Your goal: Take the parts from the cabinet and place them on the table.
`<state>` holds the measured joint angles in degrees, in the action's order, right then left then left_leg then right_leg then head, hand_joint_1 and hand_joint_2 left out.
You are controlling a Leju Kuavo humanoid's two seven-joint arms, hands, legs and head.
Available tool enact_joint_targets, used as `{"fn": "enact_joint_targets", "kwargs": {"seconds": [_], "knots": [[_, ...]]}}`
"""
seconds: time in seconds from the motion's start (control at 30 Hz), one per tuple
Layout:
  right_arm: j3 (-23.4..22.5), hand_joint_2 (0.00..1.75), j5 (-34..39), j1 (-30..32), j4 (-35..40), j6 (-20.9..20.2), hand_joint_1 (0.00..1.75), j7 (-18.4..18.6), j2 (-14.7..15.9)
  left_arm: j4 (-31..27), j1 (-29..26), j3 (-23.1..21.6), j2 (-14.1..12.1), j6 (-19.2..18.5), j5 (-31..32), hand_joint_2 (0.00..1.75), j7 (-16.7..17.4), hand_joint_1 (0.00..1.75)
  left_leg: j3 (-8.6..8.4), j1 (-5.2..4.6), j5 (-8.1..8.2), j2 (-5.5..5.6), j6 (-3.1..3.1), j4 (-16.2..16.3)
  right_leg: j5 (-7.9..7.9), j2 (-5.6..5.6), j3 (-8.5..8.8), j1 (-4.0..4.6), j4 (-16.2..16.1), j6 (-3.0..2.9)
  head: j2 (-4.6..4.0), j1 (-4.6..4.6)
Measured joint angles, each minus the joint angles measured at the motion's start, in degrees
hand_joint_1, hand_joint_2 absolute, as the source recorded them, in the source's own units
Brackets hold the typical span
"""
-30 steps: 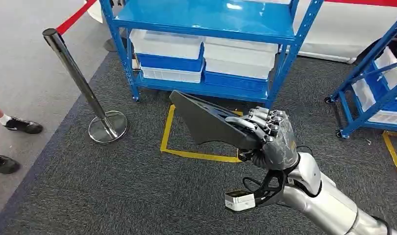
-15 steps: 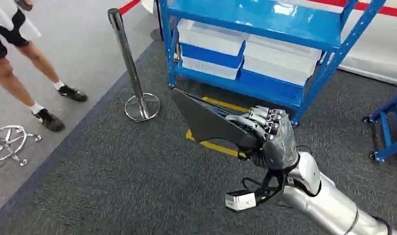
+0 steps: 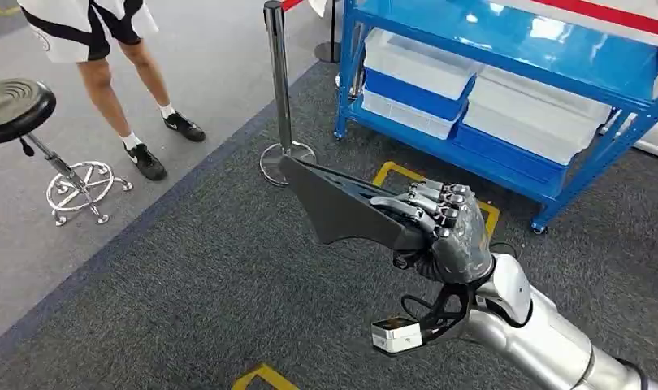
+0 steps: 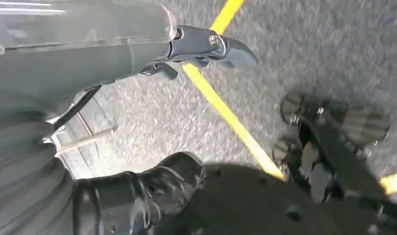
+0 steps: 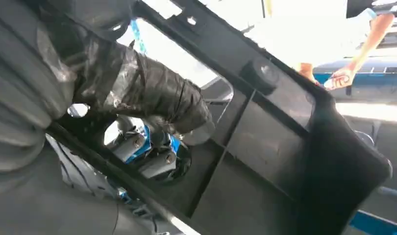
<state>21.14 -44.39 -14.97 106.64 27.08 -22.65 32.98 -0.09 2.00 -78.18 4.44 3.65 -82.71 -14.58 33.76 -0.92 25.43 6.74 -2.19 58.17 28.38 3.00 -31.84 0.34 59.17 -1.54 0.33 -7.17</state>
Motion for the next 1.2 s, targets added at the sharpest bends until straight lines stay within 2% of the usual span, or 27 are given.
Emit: {"fn": "enact_joint_targets", "kwargs": {"seconds": [0.03, 0.07, 0.1, 0.17, 0.2, 0.23, 0.27, 0.3, 0.33, 0.37, 0.4, 0.43, 0.57, 0.63, 0.67, 0.73, 0.77, 0.8, 0.83, 0.87, 0.9, 0.93, 1.03, 1.07, 1.13, 1.17, 1.2], "knots": [[0.0, 1.75, 0.0, 0.0, 0.0, 0.0, 1.75, 0.0, 0.0, 0.0, -0.1, 0.0, 0.0, 0.0, 0.0, 1.75, 0.0, 0.0, 0.16, -0.29, -0.27, 0.69, 0.38, -0.3, -0.41, -0.72, 0.2, -0.36, -0.7, -0.19, 0.0, 0.02], [0.0, 1.75, 0.0, 0.0, 0.0, 0.0, 1.75, 0.0, 0.0, 0.1, -0.1, 0.0, -0.2, 0.0, -0.1, 1.75, 0.0, 0.0, 0.17, -0.39, 0.03, 0.02, 0.34, 0.2, -1.04, -1.68, 0.64, -1.17, -1.7, -0.08, 0.0, -0.02], [0.0, 1.75, 0.0, 0.0, 0.0, 0.0, 1.75, 0.0, 0.0, 0.1, 0.0, 0.0, -0.2, 0.0, -0.1, 1.75, 0.0, 0.0, 0.98, -0.67, 1.65, -2.75, 0.93, 1.9, -1.3, -2.21, 0.86, -1.16, -2.3, -0.43, -0.02, 0.31], [0.0, 1.75, 0.0, 0.0, 0.1, 0.0, 1.75, 0.0, 0.0, 0.1, 0.1, 0.0, -0.2, 0.0, -0.1, 1.75, 0.0, 0.0, 4.77, 0.16, 6.27, -5.51, 1.99, 9.7, -1.48, -3.77, 0.66, -1.15, -2.4, -0.52, 0.0, 0.35], [0.0, 1.75, 0.0, 0.1, 0.1, 0.0, 1.75, 0.0, 0.0, 0.1, 0.1, 0.0, -0.2, 0.0, -0.1, 1.75, 0.0, 0.0, 6.77, 0.64, 8.06, -5.89, 2.49, 14.1, -1.47, -4.64, 0.53, -1.15, -2.3, -0.52, 0.0, 0.33], [0.1, 1.75, 0.0, 0.1, 0.1, 0.0, 1.75, 0.0, 0.0, 0.1, 0.1, 0.0, -0.2, 0.0, -0.1, 1.75, 0.0, 0.0, 7.95, 1.1, 8.59, -6.09, 2.94, 16.7, -1.45, -5.51, 0.4, -1.23, -2.2, -0.46, 0.0, 0.33], [0.2, 1.75, 0.0, 0.2, 0.1, 0.0, 1.75, 0.0, 0.0, 0.1, 0.1, 0.0, -0.2, 0.0, -0.1, 1.75, 0.0, 0.0, 7.63, 1.53, 7.7, -6.35, 3.33, 16.3, -1.43, -6.31, 0.37, -1.34, -2.1, -0.28, 0.0, 0.35], [0.2, 1.75, 0.0, 0.2, 0.1, 0.0, 1.75, 0.0, 0.0, 0.1, 0.1, 0.0, -0.2, 0.0, -0.1, 1.75, 0.0, 0.0, 6.08, 1.88, 5.86, -6.64, 3.7, 13.4, -1.35, -7.07, 0.36, -1.56, -2.0, 0.03, 0.0, 0.35], [0.2, 1.75, 0.0, 0.2, 0.1, 0.0, 1.75, 0.0, 0.0, 0.1, 0.0, 0.0, -0.3, 0.0, -0.1, 1.75, 0.0, 0.0, 3.3, 2.16, 3.41, -7.2, 4.02, 8.5, -1.21, -7.78, 0.4, -1.79, -1.8, 0.39, 0.0, 0.35], [0.2, 1.75, 0.0, 0.1, 0.1, 0.0, 1.75, 0.0, 0.0, 0.1, 0.0, 0.0, -0.3, 0.0, -0.1, 1.75, 0.0, 0.0, 0.14, 2.26, 1.27, -8.97, 4.27, 3.0, -0.98, -8.42, 0.44, -1.94, -1.5, 0.85, 0.0, 0.33], [0.2, 1.75, 0.0, 0.1, 0.1, 0.0, 1.75, 0.0, 0.0, 0.1, 0.0, 0.0, -0.3, 0.0, -0.1, 1.75, 0.0, 0.0, -1.24, 2.1, 1.42, -11.51, 4.06, -0.3, -0.7, -9.04, 0.32, -1.72, -1.1, 1.36, 0.0, 0.35], [0.1, 1.75, 0.0, 0.1, 0.1, 0.0, 1.75, 0.0, 0.0, 0.1, 0.0, 0.0, -0.3, 0.0, -0.1, 1.75, 0.0, 0.0, -1.17, 1.83, 0.92, -10.59, 3.07, -0.3, -0.5, -9.5, 0.36, -1.66, -0.8, 1.96, 0.0, 0.26], [0.1, 1.75, 0.0, 0.0, 0.1, 0.0, 1.75, 0.0, 0.0, 0.1, -0.1, 0.0, -0.3, 0.0, -0.1, 1.75, 0.0, 0.0, -0.66, 1.76, 0.25, -7.98, 0.78, -0.6, -0.37, -11.29, 0.54, -1.88, -1.1, 3.62, 0.0, 0.28], [0.1, 1.75, 0.0, 0.0, 0.1, 0.0, 1.75, 0.1, 0.0, 0.1, -0.1, 0.0, -0.3, 0.0, -0.1, 1.75, 0.0, 0.0, -0.46, 1.8, -0.11, -7.03, 0.11, -0.8, 3.39, -5.78, -0.94, -2.21, 3.3, 3.53, 0.0, 0.24], [0.1, 1.75, 0.0, 0.1, 0.1, 0.0, 1.75, 0.2, 0.0, 0.1, 0.0, 0.0, -0.3, 0.0, -0.1, 1.75, 0.0, 0.0, -0.31, 1.7, -0.23, -6.41, -0.07, -0.7, 5.76, -4.3, -2.87, -2.07, 7.7, 3.41, 0.0, 0.24], [0.1, 1.75, -0.2, 0.5, 0.0, 0.0, 1.75, 0.3, 0.0, 0.1, 0.0, 0.0, -0.3, 0.0, -0.1, 1.75, -0.2, 0.0, 0.04, 1.24, -0.39, -4.95, -0.33, -0.6, 8.81, -3.31, -6.81, -1.86, 16.0, 3.24, 0.0, 0.26], [0.1, 1.75, -0.2, 0.6, 0.0, 0.0, 1.75, 0.4, 0.0, 0.1, 0.0, 0.0, -0.3, -0.1, -0.1, 1.75, -0.3, 0.0, 0.13, 1.04, -0.42, -4.11, -0.38, -0.5, 8.32, -3.24, -7.27, -1.76, 16.7, 3.05, 0.0, 0.26], [0.1, 1.75, -0.2, 0.7, 0.0, 0.0, 1.75, 0.5, 0.0, 0.1, -0.1, 0.0, -0.3, -0.1, -0.1, 1.75, -0.3, 0.0, 0.18, 0.92, -0.42, -3.27, -0.38, -0.3, 6.6, -3.19, -6.49, -1.65, 14.9, 2.78, 0.0, 0.26], [0.1, 1.75, -0.2, 0.7, 0.0, 0.0, 1.75, 0.5, 0.0, 0.1, -0.1, 0.0, -0.3, -0.1, -0.1, 1.75, -0.3, 0.0, 0.18, 0.82, -0.39, -2.33, -0.39, 0.0, 3.74, -2.85, -4.42, -1.56, 10.4, 2.44, 0.0, 0.26], [0.1, 1.75, -0.2, 0.7, 0.0, 0.0, 1.75, 0.5, 0.0, 0.1, -0.1, 0.0, -0.3, -0.1, -0.1, 1.75, -0.3, 0.0, 0.18, 0.74, -0.32, -1.42, -0.31, 0.2, 0.72, -1.59, -1.75, -1.56, 4.7, 2.03, 0.0, 0.26], [0.1, 1.75, -0.2, 0.7, 0.0, 0.0, 1.75, 0.5, 0.0, 0.1, -0.1, 0.0, -0.2, -0.1, -0.1, 1.75, -0.4, 0.0, 0.38, 0.9, -0.27, -0.8, -0.24, 0.4, 0.37, 1.25, -0.21, -1.6, 1.2, 1.59, 0.0, 0.24], [0.1, 1.75, -0.2, 0.8, 0.0, 0.0, 1.75, 0.5, 0.0, 0.1, 0.0, 0.0, -0.2, -0.1, -0.1, 1.75, -0.4, 0.0, 0.97, 0.5, -0.38, -0.2, 0.04, 0.8, 0.53, 3.62, -0.36, -1.73, 0.4, 1.54, -0.02, 0.31], [0.0, 1.75, -0.5, 0.8, 0.1, 0.0, 1.75, 0.5, 0.1, 0.1, -0.4, 0.1, -0.2, -0.1, -0.2, 1.75, -0.4, 0.0, 1.77, 1.42, -1.1, 2.13, 1.22, 0.5, 0.26, 1.5, -0.39, -1.1, 0.4, 1.44, 0.0, 0.22], [0.0, 1.75, -1.0, 0.7, 0.1, 0.0, 1.75, 0.5, 0.1, 0.1, -0.5, 0.1, -0.3, -0.3, -0.3, 1.75, -0.3, 0.0, 2.09, 1.04, -1.22, 3.13, 1.7, 0.4, -0.08, 0.46, 0.09, -1.44, -0.4, 0.97, 0.0, 0.24], [0.2, 1.75, -1.6, 0.7, 0.2, 0.0, 1.75, 0.7, 0.0, 0.2, -0.4, 0.2, -0.4, -0.5, -0.5, 1.75, -0.3, 0.0, 3.31, 0.77, 1.34, -2.85, 1.91, 3.9, -0.45, -1.43, 0.65, -1.61, -1.2, 0.15, 0.0, 0.37], [0.3, 1.75, -2.0, 0.8, 0.4, 0.1, 1.75, 0.9, 0.0, 0.2, -0.3, 0.2, -0.5, -0.6, -0.5, 1.75, -0.3, 0.0, 5.24, 0.84, 3.5, -4.73, 2.13, 7.8, -0.47, -2.4, 0.64, -1.45, -1.1, 0.04, 0.0, 0.31], [0.4, 1.75, -2.2, 0.9, 0.4, 0.1, 1.75, 1.1, 0.0, 0.2, -0.3, 0.2, -0.5, -0.7, -0.5, 1.75, -0.2, 0.0, 7.31, 1.07, 5.51, -5.64, 2.36, 12.1, -0.44, -3.33, 0.62, -1.34, -1.1, 0.03, 0.0, 0.31]]}}
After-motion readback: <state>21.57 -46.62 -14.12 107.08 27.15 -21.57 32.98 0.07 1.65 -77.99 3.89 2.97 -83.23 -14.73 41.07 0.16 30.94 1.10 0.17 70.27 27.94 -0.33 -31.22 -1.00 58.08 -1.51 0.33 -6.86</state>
